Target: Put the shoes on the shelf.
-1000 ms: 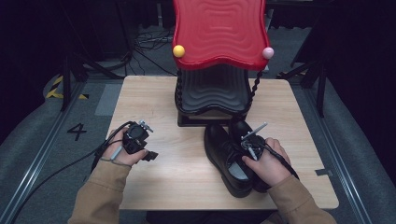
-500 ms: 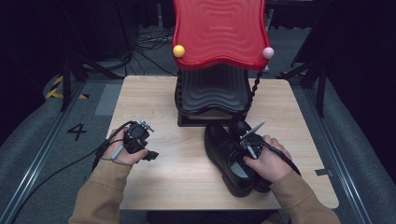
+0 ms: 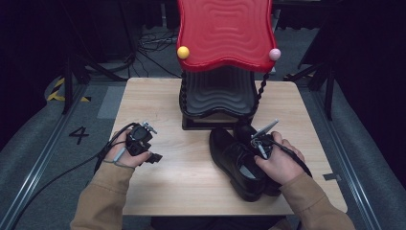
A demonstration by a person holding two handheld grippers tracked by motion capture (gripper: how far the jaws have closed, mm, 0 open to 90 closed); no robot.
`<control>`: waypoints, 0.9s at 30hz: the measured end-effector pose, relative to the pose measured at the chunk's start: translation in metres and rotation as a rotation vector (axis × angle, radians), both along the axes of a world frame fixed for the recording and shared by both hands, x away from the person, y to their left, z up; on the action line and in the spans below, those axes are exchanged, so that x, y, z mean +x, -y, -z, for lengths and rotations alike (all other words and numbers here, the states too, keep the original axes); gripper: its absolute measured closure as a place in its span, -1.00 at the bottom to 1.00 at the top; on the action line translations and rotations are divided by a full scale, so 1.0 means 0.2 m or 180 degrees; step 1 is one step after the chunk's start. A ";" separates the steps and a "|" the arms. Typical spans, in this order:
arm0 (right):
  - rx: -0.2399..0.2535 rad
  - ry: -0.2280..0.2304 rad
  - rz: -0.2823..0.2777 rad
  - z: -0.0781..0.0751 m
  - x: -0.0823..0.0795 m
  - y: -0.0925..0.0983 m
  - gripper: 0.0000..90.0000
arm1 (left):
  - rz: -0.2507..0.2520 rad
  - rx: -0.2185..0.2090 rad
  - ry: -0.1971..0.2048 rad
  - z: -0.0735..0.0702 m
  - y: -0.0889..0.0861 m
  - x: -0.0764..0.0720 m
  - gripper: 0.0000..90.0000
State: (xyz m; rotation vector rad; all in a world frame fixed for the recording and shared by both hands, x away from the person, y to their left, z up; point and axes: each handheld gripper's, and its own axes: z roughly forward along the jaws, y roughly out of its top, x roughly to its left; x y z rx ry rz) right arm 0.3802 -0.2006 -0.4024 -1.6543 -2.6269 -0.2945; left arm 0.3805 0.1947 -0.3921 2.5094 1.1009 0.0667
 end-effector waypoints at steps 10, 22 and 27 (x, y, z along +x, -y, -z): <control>0.0037 -0.0063 -0.0097 -0.10 -0.05 0.02 0.84 | -0.0008 0.0003 0.0022 -0.01 -0.01 0.00 -0.21; 0.0020 -0.0026 -0.0183 -0.32 -0.13 0.07 0.84 | -0.0071 -0.0029 0.0025 -0.01 -0.02 -0.02 -0.21; 0.0046 -0.0004 -0.0243 -0.44 -0.15 0.07 0.84 | -0.0094 -0.0034 0.0046 -0.02 -0.04 -0.03 -0.21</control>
